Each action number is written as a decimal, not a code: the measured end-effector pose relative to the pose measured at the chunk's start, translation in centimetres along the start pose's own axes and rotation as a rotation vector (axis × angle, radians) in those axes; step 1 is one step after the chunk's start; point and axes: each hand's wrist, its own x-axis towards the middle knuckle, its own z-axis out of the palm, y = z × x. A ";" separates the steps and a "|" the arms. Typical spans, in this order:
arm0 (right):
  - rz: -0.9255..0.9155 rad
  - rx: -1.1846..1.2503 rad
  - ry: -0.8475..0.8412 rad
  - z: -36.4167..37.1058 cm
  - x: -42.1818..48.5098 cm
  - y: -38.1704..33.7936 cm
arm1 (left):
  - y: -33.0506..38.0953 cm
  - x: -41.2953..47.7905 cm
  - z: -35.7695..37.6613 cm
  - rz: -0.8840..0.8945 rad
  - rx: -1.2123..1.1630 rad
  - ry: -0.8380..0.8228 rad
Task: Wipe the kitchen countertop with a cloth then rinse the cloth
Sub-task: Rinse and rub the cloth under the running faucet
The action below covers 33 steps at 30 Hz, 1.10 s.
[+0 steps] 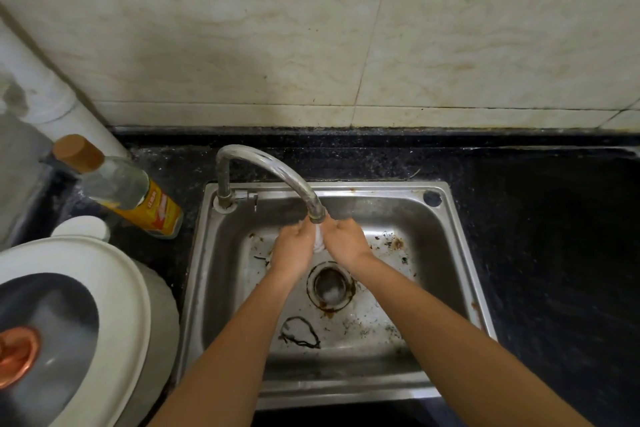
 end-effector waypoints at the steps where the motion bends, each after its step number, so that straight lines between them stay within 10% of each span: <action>1: 0.043 0.041 -0.028 0.1 0.0 -0.3 | 0.0 -0.1 -0.1 0.029 -0.013 0.001; 11: -0.165 -0.030 -0.203 1.0 -0.7 0.9 | -0.3 1.0 -1.8 0.015 -0.091 0.027; 20: 0.183 0.550 -0.259 -1.3 0.2 1.1 | -0.9 1.6 -3.0 -0.181 -0.492 -0.172; 33: -0.033 0.443 -0.087 0.0 1.3 1.1 | -1.4 2.6 -3.8 -0.161 -0.273 -0.270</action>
